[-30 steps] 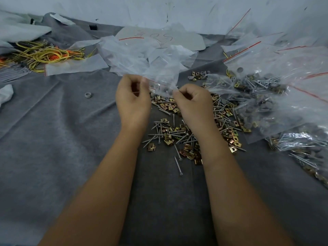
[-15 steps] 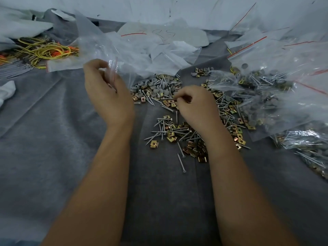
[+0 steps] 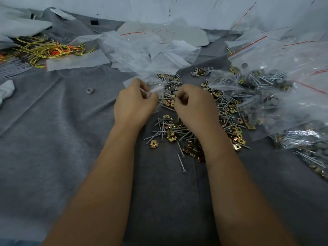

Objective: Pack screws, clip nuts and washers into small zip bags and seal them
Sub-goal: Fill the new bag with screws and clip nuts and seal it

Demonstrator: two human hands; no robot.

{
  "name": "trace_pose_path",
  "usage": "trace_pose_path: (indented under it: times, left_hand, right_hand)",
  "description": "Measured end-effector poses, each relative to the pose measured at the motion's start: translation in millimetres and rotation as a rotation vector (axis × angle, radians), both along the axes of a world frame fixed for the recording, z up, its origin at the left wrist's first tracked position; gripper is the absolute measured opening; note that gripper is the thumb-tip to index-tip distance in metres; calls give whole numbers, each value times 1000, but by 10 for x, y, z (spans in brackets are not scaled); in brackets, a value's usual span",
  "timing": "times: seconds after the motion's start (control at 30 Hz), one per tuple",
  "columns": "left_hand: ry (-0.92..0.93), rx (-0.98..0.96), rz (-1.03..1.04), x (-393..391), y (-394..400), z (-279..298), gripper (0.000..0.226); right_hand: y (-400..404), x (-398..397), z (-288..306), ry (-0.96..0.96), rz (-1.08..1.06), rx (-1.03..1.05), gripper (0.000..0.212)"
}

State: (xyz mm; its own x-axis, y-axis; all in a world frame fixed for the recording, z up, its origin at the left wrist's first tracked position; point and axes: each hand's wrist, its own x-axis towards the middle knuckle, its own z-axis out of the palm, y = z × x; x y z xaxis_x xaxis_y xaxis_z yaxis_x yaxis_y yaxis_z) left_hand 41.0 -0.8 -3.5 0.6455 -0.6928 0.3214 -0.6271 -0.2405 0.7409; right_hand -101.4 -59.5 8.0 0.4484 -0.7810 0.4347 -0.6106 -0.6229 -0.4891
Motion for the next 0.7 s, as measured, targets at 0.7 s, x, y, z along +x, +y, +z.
trace_pose_path:
  times: [0.7]
  left_hand:
    - [59,-162,-80,1,-26,-30,8]
  right_hand:
    - [26,43,-24,136,81,-141,46]
